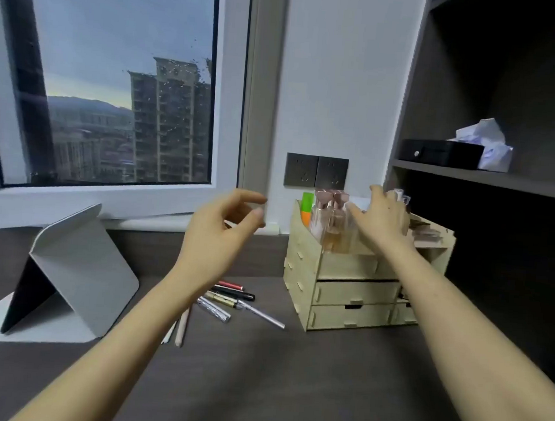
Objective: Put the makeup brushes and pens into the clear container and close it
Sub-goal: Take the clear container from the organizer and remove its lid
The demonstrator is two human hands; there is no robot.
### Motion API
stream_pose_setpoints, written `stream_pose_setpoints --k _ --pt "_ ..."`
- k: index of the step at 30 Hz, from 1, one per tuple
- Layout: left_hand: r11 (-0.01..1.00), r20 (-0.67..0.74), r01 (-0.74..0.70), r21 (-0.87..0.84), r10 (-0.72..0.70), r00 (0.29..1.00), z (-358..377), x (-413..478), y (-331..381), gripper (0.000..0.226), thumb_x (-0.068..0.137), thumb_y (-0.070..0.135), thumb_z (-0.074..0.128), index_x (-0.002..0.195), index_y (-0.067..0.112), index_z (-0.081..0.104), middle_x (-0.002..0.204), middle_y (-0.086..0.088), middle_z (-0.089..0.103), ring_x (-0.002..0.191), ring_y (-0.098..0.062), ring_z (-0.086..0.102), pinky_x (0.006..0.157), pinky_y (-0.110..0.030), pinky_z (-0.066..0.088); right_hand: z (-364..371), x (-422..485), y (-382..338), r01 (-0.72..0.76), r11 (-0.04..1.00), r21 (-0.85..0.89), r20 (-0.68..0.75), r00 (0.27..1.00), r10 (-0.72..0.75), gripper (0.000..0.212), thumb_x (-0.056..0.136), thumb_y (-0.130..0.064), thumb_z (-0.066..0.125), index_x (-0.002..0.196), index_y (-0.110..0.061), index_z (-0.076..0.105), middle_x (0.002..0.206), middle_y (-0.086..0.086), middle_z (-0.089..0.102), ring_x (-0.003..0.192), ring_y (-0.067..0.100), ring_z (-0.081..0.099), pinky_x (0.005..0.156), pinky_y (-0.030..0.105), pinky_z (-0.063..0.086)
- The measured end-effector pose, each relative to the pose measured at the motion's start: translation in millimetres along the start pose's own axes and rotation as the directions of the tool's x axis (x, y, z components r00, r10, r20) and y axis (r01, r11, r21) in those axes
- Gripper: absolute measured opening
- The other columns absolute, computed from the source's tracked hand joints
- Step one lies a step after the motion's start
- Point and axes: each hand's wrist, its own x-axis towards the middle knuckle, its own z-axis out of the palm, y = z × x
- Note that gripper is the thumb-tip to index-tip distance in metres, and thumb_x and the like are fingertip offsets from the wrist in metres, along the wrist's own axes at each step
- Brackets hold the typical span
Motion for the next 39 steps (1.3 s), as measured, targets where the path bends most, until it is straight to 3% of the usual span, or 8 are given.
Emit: stream_pose_setpoints --k 7,14,18,21,27,34,37,39 --pt "0.997 0.012 0.037 0.065 -0.038 0.999 15.1 13.2 -40.2 0.015 0.082 0.028 0.058 0.096 0.027 0.064 0.080 0.003 0.068 0.077 -0.013 0.060 0.068 -0.027 0.047 19.1 30.0 4.7 -0.009 0.992 -0.122 0.074 0.997 0.019 0.065 0.083 -0.050 0.053 0.135 -0.012 0.040 0.128 0.023 0.051 0.116 0.041 0.051 0.086 0.040 0.046" --pt "0.975 -0.014 -0.066 0.212 0.070 0.997 30.9 11.4 -38.2 0.023 0.079 0.030 0.060 0.102 0.027 0.062 0.093 0.008 0.065 0.088 -0.005 0.056 0.075 -0.023 0.043 -52.4 -11.3 -25.4 0.118 0.966 0.229 -0.372 0.928 -0.025 0.064 0.075 -0.040 0.062 0.131 -0.015 0.045 0.124 0.017 0.048 0.108 0.036 0.051 0.088 0.038 0.044" --pt "0.864 0.076 -0.241 0.442 0.232 0.970 44.3 0.1 -34.0 0.073 0.067 0.056 0.062 0.129 0.022 0.044 0.118 -0.004 0.056 0.107 -0.020 0.046 0.090 -0.030 0.035 -59.6 -75.0 -42.4 0.131 0.806 0.577 -0.125 0.990 -0.071 0.052 0.076 -0.039 0.064 0.125 -0.027 0.049 0.119 0.003 0.048 0.106 0.021 0.053 0.089 0.039 0.049" --pt "0.778 0.148 -0.271 0.567 0.227 0.963 52.8 -21.4 -38.4 0.090 0.061 0.062 0.065 0.135 0.019 0.035 0.112 -0.008 0.058 0.100 -0.026 0.052 0.082 -0.039 0.045 -38.1 -111.4 -50.8 -0.046 0.587 0.808 0.173 0.971 -0.163 0.041 0.077 -0.043 0.061 0.114 -0.027 0.056 0.113 0.002 0.054 0.085 0.020 0.061 0.058 0.030 0.053" --pt "0.861 0.313 -0.220 0.459 0.075 0.947 28.2 -73.0 -62.7 0.073 0.059 0.050 0.068 0.122 0.019 0.048 0.097 0.004 0.067 0.082 -0.016 0.060 0.071 -0.027 0.043 2.0 -166.4 -41.4 0.073 0.794 0.604 0.248 0.930 -0.273 0.048 0.080 -0.061 0.049 0.085 -0.014 0.051 0.073 0.000 0.057 0.076 0.023 0.055 0.068 0.034 0.043" --pt "0.943 0.584 0.332 0.011 -0.275 0.764 -5.0 -103.2 -70.5 0.061 0.065 0.030 0.077 0.120 0.027 0.050 0.096 0.000 0.067 0.085 -0.015 0.062 0.079 -0.035 0.050 11.6 -192.0 -44.2 0.309 0.607 0.732 0.211 0.744 -0.634 0.042 0.078 -0.055 0.041 0.104 -0.024 0.054 0.099 -0.018 0.054 0.093 0.000 0.052 0.083 0.019 0.041" --pt "0.752 0.740 0.618 -0.227 -0.279 0.612 -19.0 -108.7 -77.5 0.063 0.071 0.020 0.072 0.126 0.008 0.044 0.091 -0.020 0.062 0.074 -0.027 0.058 0.067 -0.034 0.050 6.1 -186.9 -43.0 0.160 0.463 0.872 0.261 0.649 -0.715 0.038 0.076 -0.044 0.053 0.113 -0.034 0.053 0.109 -0.014 0.054 0.097 -0.004 0.051 0.083 0.013 0.041" --pt "0.689 0.704 0.652 -0.316 -0.290 0.648 -27.2 -111.1 -84.7 0.069 0.069 0.030 0.076 0.124 0.004 0.044 0.091 -0.021 0.063 0.072 -0.030 0.059 0.066 -0.035 0.050 -1.8 -180.0 -35.7 -0.039 0.305 0.951 0.248 0.685 -0.685 0.042 0.069 -0.034 0.063 0.110 -0.037 0.053 0.111 -0.001 0.056 0.095 0.007 0.055 0.078 0.018 0.047"
